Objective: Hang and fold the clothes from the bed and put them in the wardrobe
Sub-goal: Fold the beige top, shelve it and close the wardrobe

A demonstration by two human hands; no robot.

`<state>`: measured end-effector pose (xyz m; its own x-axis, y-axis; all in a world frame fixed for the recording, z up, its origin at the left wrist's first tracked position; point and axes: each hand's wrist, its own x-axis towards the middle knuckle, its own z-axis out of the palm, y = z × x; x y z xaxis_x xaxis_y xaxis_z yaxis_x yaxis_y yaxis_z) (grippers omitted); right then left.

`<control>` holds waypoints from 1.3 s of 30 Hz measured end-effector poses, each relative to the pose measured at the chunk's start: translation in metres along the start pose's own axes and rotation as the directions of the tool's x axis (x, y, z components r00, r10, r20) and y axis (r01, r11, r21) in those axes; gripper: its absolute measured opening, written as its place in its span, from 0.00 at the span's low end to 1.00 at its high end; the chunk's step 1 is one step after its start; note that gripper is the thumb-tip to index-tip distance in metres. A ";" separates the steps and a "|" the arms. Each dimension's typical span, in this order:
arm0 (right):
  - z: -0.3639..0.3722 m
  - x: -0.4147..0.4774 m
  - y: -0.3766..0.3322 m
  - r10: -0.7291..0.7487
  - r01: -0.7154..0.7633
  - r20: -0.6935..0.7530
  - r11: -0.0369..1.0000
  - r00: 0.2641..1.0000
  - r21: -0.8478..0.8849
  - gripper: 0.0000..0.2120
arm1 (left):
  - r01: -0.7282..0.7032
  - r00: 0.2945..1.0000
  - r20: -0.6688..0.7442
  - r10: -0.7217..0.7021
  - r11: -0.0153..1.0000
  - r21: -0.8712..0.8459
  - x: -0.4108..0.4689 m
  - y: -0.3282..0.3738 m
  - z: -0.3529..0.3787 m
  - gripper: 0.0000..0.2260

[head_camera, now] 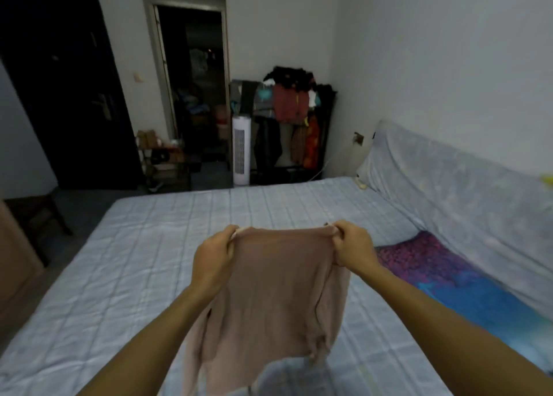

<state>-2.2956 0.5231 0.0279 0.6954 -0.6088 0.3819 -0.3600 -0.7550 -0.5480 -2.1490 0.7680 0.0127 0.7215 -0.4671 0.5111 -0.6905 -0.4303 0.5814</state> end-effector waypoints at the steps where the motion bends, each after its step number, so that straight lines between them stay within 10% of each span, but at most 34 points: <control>1: -0.013 0.002 -0.009 0.001 -0.001 -0.043 1.000 0.999 0.010 0.06 | -0.004 1.000 -0.031 0.004 1.000 0.001 0.004 0.010 -0.013 0.08; 8: -0.104 0.008 -0.040 -0.068 0.088 -0.160 0.989 0.985 0.122 0.12 | 0.014 0.973 -0.229 0.008 0.996 0.091 0.011 0.080 -0.076 0.07; 12: -0.149 -0.010 -0.063 -0.111 0.004 0.206 0.888 0.972 0.460 0.19 | 0.225 0.923 -0.301 -0.239 0.971 -0.081 0.015 0.134 -0.067 0.11; 15: -0.171 -0.042 -0.089 -0.330 -0.071 0.640 0.853 0.694 0.517 0.10 | 0.317 0.880 -0.161 -0.447 0.804 -0.504 0.022 0.184 -0.044 0.16; 17: -0.178 -0.053 -0.094 -0.423 -0.127 0.682 0.790 0.596 0.600 0.12 | 0.276 0.922 -0.050 -0.383 0.744 -0.608 0.018 0.213 -0.034 0.16; 22: -0.179 -0.041 -0.067 -0.221 0.133 0.097 0.823 0.970 0.552 0.11 | 0.260 0.964 0.137 -0.227 0.716 -0.648 -0.001 0.255 -0.032 0.11; 28: -0.178 -0.028 -0.065 -0.445 0.146 0.349 0.763 0.825 0.629 0.33 | 0.223 0.964 0.260 -0.060 0.717 -0.660 -0.006 0.267 -0.043 0.13; 33: -0.178 -0.027 -0.074 -0.448 -0.160 0.563 0.667 0.695 0.728 0.18 | 0.215 0.950 0.306 -0.054 0.827 -0.520 0.015 0.250 -0.055 0.45; 39: -0.167 -0.016 -0.087 -0.178 -0.050 0.303 0.786 0.936 0.617 0.18 | 0.291 0.949 0.260 -0.176 0.805 -0.517 0.020 0.211 -0.060 0.24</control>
<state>-2.3789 0.5577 0.1939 0.9035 -0.3617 0.2298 0.0660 -0.4124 -0.9086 -2.2772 0.7140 0.1843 0.7927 -0.5692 0.2183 -0.3192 -0.0826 0.9441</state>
